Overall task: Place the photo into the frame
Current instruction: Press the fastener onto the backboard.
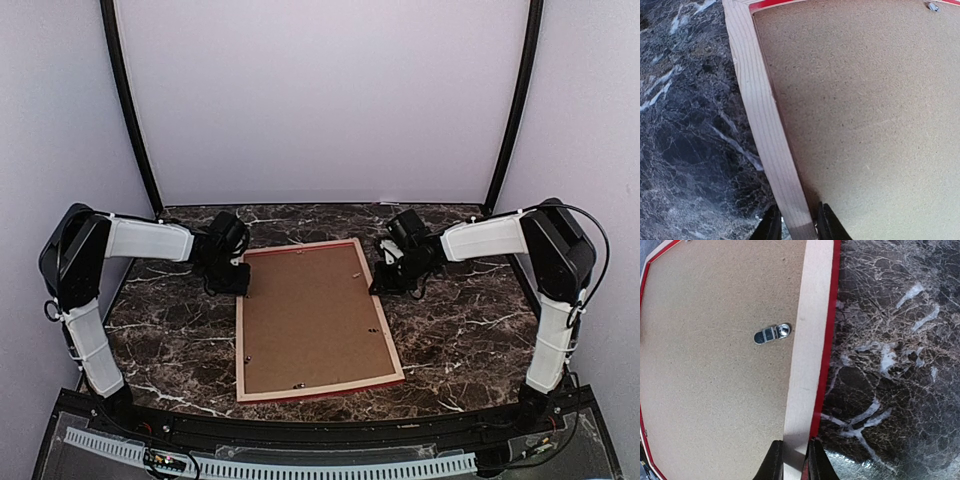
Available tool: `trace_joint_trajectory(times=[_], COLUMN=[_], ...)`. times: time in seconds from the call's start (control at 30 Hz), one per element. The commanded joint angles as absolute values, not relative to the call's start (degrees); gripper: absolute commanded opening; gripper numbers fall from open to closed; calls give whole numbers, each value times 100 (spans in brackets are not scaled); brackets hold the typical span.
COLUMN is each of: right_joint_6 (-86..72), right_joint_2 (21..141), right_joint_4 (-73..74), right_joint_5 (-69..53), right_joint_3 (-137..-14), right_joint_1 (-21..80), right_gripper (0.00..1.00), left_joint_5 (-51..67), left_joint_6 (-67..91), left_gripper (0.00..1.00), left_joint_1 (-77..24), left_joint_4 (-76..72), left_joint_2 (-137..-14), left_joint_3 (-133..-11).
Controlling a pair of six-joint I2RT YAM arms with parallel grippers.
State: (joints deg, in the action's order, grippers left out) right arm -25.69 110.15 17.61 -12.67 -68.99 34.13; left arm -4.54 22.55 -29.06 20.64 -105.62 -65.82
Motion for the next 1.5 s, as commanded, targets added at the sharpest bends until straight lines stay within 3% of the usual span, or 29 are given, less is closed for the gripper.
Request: trace_joint_trajectory(times=[0.0,0.33,0.7,0.9,1.13,1.47], right_joint_6=[-2460,-2462,-2525,-2574,-2809,-3010], right_joint_2=[11261,11200,11073,11081,11042,10749], right_joint_4=[1766,1734,1648,1618,1419,1167], right_joint_5=[-1434,-1425,-1410,-1327,-1223,-1173], right_joint_3=[-6909,-6851,-6682,-6671,-6518,-6101], right_joint_1=[3463,3462,3458,3458,3313,3018], right_gripper=[0,0,0,0,0,0], left_joint_5=[139,181,-176,-66,-17,-30], left_joint_6=[2247,2259,2240,2147,2271,2395], left_gripper=[26,31,47,63,75,80], left_joint_1=[-2944,-2944,-2944,-2987,-3547,-4321], left_joint_4=[2288,2356,2430,2294,2346,2661], left_joint_2=[-10102,-9961,-10074,-9434,-8741,-8720], left_joint_3=[-6487,-6526,-6537,-5968,-5198,-4938])
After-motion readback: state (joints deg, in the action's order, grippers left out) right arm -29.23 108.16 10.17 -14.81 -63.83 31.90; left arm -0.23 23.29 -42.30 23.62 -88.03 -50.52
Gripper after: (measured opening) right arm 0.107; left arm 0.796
